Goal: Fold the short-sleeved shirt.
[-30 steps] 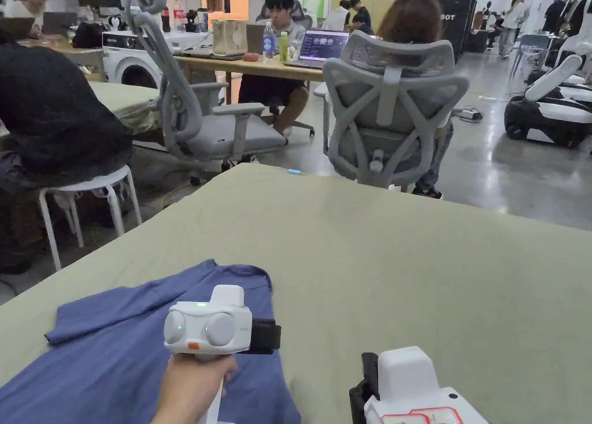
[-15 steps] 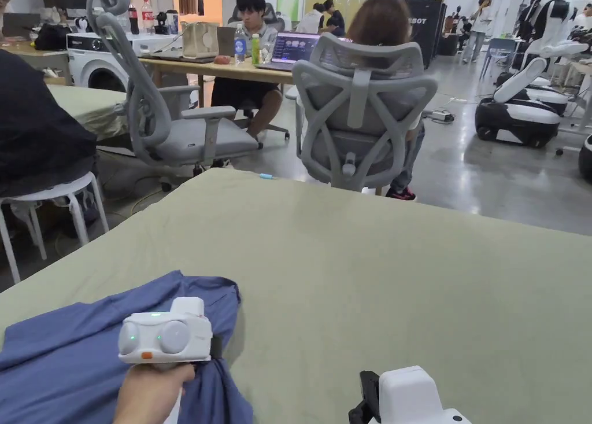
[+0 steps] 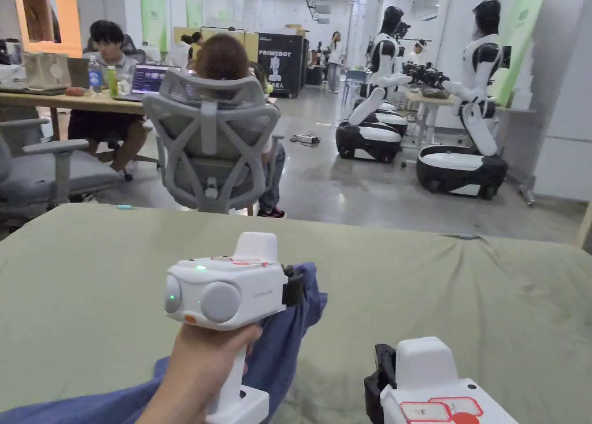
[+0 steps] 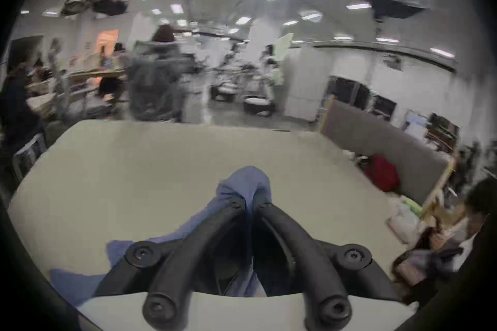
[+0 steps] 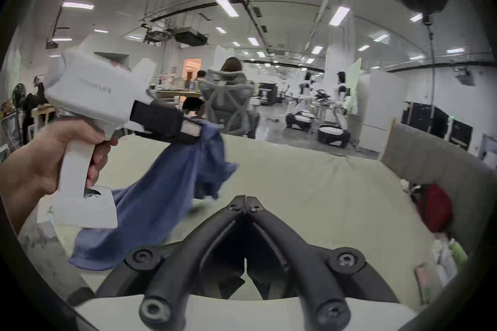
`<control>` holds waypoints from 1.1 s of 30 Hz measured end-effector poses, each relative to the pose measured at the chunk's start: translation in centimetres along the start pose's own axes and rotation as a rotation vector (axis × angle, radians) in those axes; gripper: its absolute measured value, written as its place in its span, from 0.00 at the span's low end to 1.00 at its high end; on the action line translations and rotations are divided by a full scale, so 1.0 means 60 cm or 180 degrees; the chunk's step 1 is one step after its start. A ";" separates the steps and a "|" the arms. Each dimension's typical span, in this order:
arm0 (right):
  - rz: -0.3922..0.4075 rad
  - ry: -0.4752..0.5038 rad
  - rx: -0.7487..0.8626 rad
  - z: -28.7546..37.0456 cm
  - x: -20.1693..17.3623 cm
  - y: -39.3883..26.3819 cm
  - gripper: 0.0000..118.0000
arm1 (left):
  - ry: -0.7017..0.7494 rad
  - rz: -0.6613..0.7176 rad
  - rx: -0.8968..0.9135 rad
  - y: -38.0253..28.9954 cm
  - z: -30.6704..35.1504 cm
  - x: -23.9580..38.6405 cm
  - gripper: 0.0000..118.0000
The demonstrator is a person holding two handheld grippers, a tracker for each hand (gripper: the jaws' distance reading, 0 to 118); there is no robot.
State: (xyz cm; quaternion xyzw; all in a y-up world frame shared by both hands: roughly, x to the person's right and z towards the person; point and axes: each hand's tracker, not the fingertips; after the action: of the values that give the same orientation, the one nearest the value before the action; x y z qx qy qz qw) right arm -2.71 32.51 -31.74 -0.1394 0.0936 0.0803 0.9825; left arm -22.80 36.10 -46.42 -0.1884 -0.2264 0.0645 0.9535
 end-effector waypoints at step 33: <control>-0.0424 -0.0138 -0.0122 -0.009 0.078 -0.070 0.00 | 0.1585 -0.0303 0.0451 -0.228 0.230 0.043 0.16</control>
State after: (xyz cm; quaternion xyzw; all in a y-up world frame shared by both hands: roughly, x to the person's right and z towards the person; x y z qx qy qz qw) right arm 2.50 28.99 -32.14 -0.1623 0.0613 0.0195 0.9846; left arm -26.29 28.58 -28.64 -0.1204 0.0116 -0.0131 0.9926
